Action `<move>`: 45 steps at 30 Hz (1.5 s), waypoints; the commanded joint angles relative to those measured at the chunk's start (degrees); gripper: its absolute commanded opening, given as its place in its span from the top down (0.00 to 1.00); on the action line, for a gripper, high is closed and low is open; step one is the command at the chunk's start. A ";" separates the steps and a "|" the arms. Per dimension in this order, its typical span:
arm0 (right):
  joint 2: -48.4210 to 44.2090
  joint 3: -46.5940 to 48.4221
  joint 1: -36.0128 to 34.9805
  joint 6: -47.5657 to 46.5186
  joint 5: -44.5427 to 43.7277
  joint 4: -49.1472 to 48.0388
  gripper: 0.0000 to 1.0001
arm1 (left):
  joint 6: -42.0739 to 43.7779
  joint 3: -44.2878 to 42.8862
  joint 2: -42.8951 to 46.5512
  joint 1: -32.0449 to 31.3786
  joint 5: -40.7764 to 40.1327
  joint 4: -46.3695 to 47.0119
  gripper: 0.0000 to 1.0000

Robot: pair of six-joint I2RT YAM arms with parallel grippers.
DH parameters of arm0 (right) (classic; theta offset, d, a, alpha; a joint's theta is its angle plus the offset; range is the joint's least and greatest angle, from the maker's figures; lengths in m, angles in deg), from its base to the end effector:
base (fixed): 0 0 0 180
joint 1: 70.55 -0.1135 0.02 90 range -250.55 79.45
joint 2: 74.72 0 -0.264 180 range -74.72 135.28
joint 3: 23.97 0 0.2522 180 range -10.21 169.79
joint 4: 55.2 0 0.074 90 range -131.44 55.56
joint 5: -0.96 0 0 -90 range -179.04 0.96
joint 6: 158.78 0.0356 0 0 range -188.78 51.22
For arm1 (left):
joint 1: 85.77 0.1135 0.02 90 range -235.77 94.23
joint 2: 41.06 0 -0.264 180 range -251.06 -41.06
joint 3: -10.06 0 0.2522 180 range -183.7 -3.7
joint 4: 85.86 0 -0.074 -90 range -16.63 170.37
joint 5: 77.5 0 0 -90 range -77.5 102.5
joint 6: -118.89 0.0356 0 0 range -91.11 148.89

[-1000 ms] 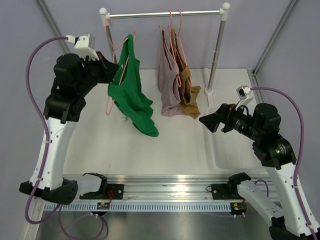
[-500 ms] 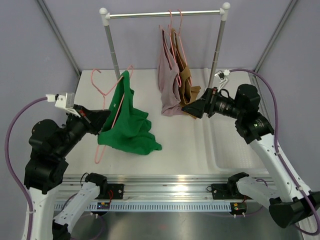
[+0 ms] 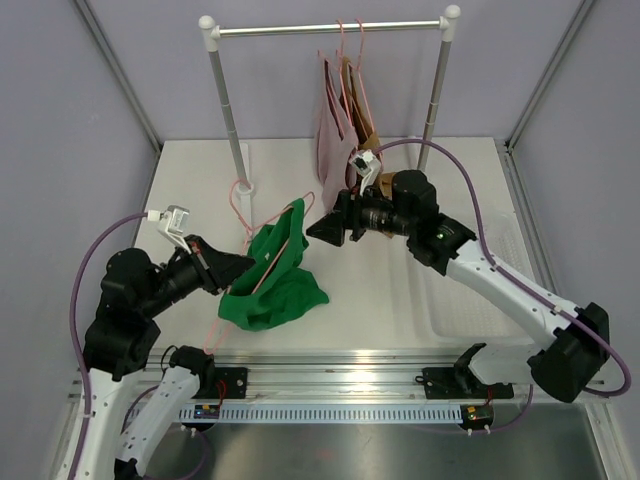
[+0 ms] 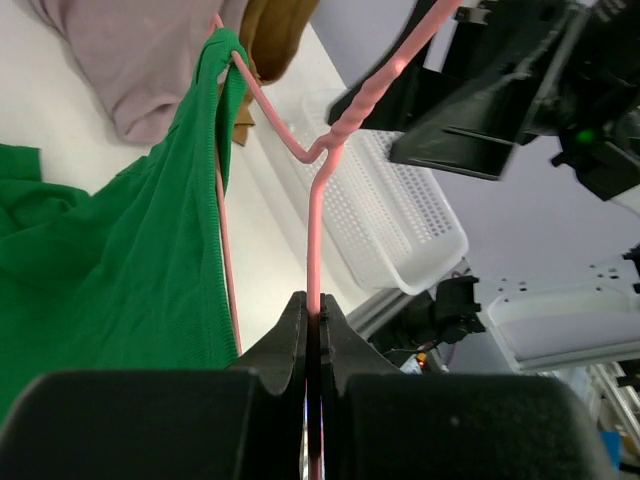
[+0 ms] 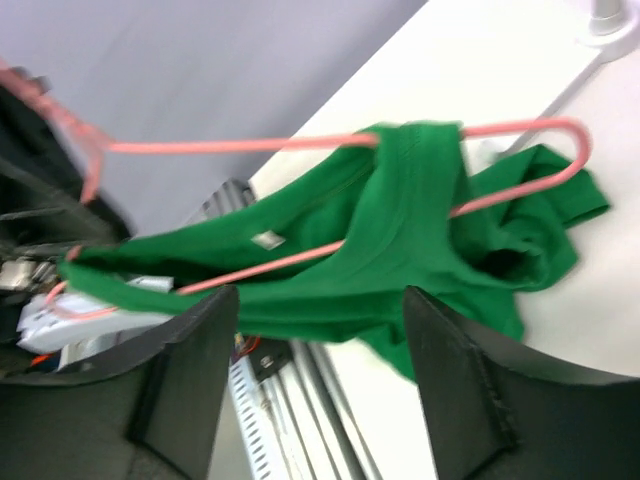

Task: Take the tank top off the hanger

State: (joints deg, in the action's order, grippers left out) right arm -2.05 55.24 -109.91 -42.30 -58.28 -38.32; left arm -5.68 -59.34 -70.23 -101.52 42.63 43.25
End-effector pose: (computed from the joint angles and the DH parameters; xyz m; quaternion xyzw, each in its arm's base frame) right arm 0.2164 0.2010 0.3755 -0.2519 0.7167 0.5066 0.4077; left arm 0.0770 -0.0403 0.3857 0.0422 0.7604 -0.4432 0.4729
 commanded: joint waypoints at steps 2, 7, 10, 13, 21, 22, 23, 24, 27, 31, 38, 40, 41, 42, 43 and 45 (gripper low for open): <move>5.63 3.10 -0.64 -5.47 -7.65 -6.63 0.30 | -6.46 1.05 1.92 -0.16 6.08 8.91 1.00; 9.60 4.77 -0.81 -5.74 -6.77 -8.29 0.32 | -9.99 4.56 2.36 -0.16 7.75 12.34 1.00; 10.92 5.74 -0.99 -5.74 -5.89 -9.26 0.32 | -9.29 5.01 1.66 -0.16 8.01 11.90 1.00; 12.32 6.79 -0.99 -6.00 -5.37 -9.36 0.32 | -9.29 5.63 1.48 -0.16 8.10 12.08 1.00; 14.88 8.81 -0.90 -8.19 -8.86 -6.73 0.99 | -6.57 3.26 0.69 -0.16 6.62 9.19 1.00; 14.70 8.82 -0.99 -8.55 -10.27 -5.59 1.00 | -4.39 2.65 0.52 -0.16 5.91 8.04 1.00; 13.92 8.73 -0.99 -9.07 -12.03 -4.97 1.00 | -2.80 1.94 0.25 -0.16 5.04 6.47 1.00; 13.56 8.73 -0.90 -10.12 -16.05 -4.18 1.00 | -0.96 1.07 -0.62 -0.16 3.29 2.53 1.00; 13.03 9.60 -0.38 -11.53 -27.02 0.48 1.00 | 6.78 -2.28 -2.38 -0.16 1.60 -5.12 1.00; 15.92 13.72 1.20 -13.47 -34.53 6.88 1.00 | 11.80 -2.81 -2.82 -0.16 6.85 -7.44 1.00; 18.66 15.15 2.53 -12.77 -36.22 10.86 1.00 | 13.65 -5.88 -0.28 -0.16 8.11 -6.74 1.00; 16.99 12.53 2.96 -12.24 -31.05 8.42 1.00 | 13.48 -6.32 0.16 -0.16 7.66 -5.07 1.00; 15.07 11.81 4.01 -11.72 -27.20 7.62 1.00 | 13.21 -6.24 0.60 -0.16 7.40 -3.67 1.00; 14.01 11.02 4.46 -10.67 -20.37 6.65 1.00 | 12.60 -5.46 1.82 -0.16 6.36 0.26 1.00; 12.87 9.45 4.72 -10.31 -17.35 4.90 1.00 | 10.94 -4.75 2.79 -0.16 6.08 2.82 1.00; 8.56 6.73 4.99 -8.65 -12.15 2.44 1.00 | 8.04 -1.52 5.94 -0.07 2.77 12.36 1.00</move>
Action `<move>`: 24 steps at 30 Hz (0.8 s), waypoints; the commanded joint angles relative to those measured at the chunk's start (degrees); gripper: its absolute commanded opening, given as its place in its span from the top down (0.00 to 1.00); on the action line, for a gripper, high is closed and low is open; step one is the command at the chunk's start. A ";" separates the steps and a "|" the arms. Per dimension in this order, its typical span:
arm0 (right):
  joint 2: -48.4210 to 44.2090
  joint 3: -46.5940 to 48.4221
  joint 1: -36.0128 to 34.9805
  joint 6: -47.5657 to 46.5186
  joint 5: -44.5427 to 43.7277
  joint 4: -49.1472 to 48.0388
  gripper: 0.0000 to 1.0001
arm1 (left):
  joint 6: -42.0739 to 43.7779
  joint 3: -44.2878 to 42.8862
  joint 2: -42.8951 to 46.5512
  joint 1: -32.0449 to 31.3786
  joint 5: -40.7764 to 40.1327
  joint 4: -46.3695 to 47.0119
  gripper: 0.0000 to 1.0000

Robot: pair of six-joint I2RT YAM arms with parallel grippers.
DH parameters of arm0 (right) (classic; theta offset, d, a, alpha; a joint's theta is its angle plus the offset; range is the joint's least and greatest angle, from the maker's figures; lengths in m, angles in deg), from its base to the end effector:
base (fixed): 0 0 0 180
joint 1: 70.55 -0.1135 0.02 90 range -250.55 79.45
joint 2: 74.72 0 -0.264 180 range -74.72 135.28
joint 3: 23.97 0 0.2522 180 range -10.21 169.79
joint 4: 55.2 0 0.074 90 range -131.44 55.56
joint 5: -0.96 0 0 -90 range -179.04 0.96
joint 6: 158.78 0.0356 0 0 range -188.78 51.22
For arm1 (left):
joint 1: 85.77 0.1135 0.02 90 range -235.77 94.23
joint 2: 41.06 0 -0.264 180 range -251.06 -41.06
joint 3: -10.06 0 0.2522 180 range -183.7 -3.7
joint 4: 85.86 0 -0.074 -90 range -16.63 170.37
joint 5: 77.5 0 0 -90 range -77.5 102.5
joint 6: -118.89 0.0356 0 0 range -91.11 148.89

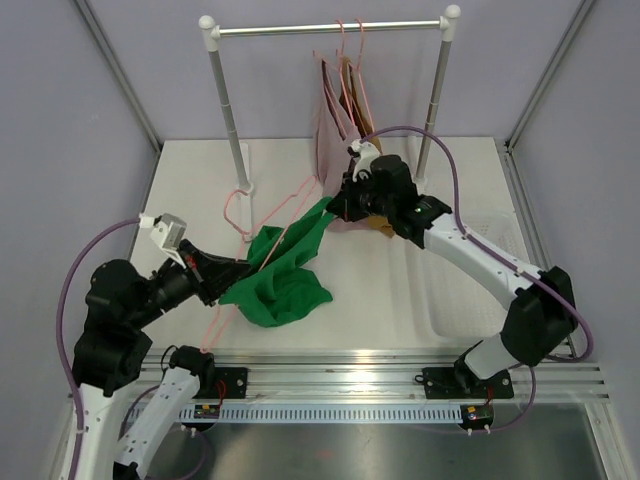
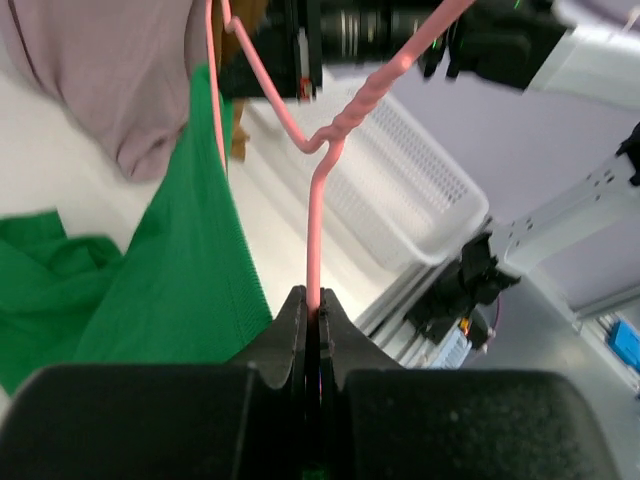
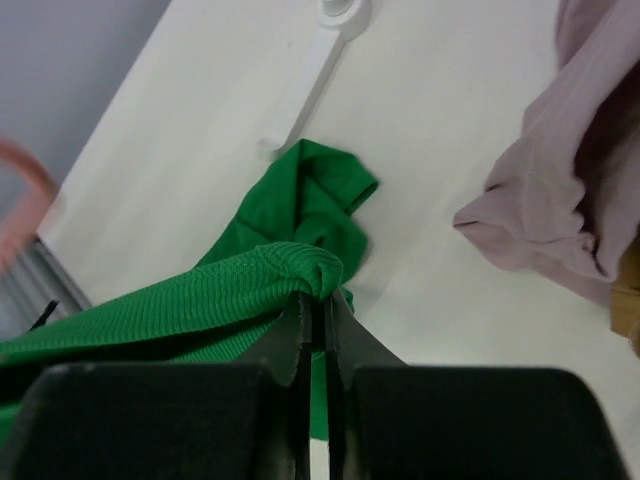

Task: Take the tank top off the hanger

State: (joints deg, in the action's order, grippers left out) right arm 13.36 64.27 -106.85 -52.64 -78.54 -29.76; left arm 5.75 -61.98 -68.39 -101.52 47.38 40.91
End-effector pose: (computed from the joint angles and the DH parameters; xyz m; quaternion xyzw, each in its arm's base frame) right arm 0.2878 0.2195 0.3315 -0.1954 0.8196 0.3048 0.4440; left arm 0.0587 -0.0377 0.3968 0.1486 0.7340 -0.4214 0.5115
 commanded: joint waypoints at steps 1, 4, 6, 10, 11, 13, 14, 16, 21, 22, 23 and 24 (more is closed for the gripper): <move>-10.08 -3.45 1.84 2.48 9.52 -7.19 1.00 | -7.32 2.81 5.26 -0.07 -2.87 18.94 1.00; -14.23 -7.75 1.93 5.82 18.65 -13.32 1.00 | -15.93 11.48 9.12 -0.16 -5.68 38.18 1.00; -17.49 -9.51 1.93 8.36 25.57 -15.54 1.00 | -19.30 15.11 10.01 -0.16 -9.10 51.59 1.00; -24.68 -11.54 1.84 11.10 31.42 -14.85 1.00 | -22.30 18.56 5.39 -0.16 -14.13 65.37 1.00; -25.92 -11.90 1.75 11.28 32.64 -14.24 1.00 | -22.30 18.21 3.79 -0.16 -14.74 70.18 1.00; -29.43 -13.04 0.97 10.93 34.05 -12.04 1.00 | -23.27 17.24 -2.07 -0.16 -15.36 74.86 1.00; -30.58 -13.13 0.53 8.84 34.75 -8.81 1.00 | -23.53 15.24 -4.46 -0.25 -15.45 76.71 1.00; -35.22 -13.83 -0.09 6.46 32.75 -2.39 1.00 | -22.84 12.16 -7.98 -0.42 -16.85 77.79 1.00; -43.50 -14.36 -0.18 2.58 31.77 6.15 1.00 | -18.19 4.34 -17.39 -1.48 -24.77 71.29 1.00; -45.08 -14.27 -0.27 2.58 32.03 6.94 1.00 | -17.30 2.84 -18.54 -1.57 -24.24 69.02 1.00; -45.62 -14.01 -0.27 1.97 32.82 7.91 1.00 | -16.34 1.17 -19.59 -1.74 -22.50 64.03 1.00; -46.06 -13.66 -0.18 1.36 33.18 10.35 1.00 | -14.76 -1.37 -21.34 -2.18 -22.31 60.85 1.00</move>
State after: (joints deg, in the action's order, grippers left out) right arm -30.99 49.36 -106.69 -48.57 -48.09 -24.60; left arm -13.70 -57.02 -87.62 -102.78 27.31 105.70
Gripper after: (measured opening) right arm 0.031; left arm 0.027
